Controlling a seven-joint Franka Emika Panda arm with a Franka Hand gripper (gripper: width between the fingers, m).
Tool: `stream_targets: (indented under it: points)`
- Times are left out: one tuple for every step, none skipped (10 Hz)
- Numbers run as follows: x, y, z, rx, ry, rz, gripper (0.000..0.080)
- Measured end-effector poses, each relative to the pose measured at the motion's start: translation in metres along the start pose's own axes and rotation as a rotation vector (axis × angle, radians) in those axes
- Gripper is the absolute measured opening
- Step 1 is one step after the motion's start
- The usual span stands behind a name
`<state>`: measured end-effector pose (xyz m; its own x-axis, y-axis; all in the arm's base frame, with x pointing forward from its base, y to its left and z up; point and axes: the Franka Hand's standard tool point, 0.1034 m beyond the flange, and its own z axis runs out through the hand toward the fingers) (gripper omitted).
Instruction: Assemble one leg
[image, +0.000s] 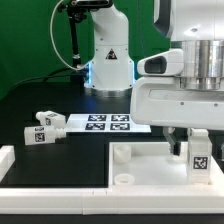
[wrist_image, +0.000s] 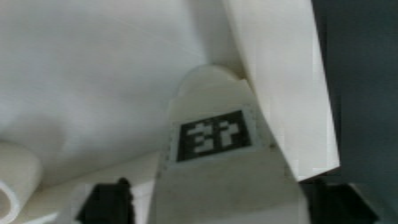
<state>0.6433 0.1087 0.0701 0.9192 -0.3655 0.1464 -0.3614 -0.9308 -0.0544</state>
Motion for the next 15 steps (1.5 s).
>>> stream_targets:
  points:
    - [0.0000, 0.0000, 0.0000, 0.000, 0.000, 0.035, 0.0374]
    - [-0.0002, -0.0001, 0.0001, 0.001, -0.001, 0.099, 0.0284]
    - [-0.0002, 0.0008, 0.0004, 0.000, -0.001, 0.184, 0.0284]
    - [-0.0007, 0.0012, 0.0010, -0.003, 0.002, 0.310, 0.0284]
    - [-0.0013, 0.0018, 0.0010, -0.014, 0.013, 0.449, 0.0285]
    - [-0.0016, 0.0030, 0.0012, -0.026, 0.006, 0.580, 0.0285]
    - [0.0001, 0.0047, 0.0019, -0.036, -0.019, 0.744, 0.0285]
    - [0.0010, 0.0079, 0.0020, -0.032, -0.056, 0.920, 0.0285]
    - [-0.0001, 0.0070, 0.0022, -0.024, -0.083, 1.092, 0.0285]
    - [-0.0012, 0.0058, 0.0021, -0.027, -0.091, 1.265, 0.0285]
    - [-0.0018, 0.0052, 0.0020, -0.032, -0.089, 1.370, 0.0285]
    - [-0.0021, 0.0053, 0.0020, -0.036, -0.089, 1.441, 0.0285]
    - [-0.0023, 0.0053, 0.0021, -0.037, -0.089, 1.455, 0.0285]
    - [-0.0022, 0.0054, 0.0025, -0.037, -0.088, 1.449, 0.0285]
    - [-0.0015, 0.0052, 0.0030, -0.025, -0.082, 1.338, 0.0369]
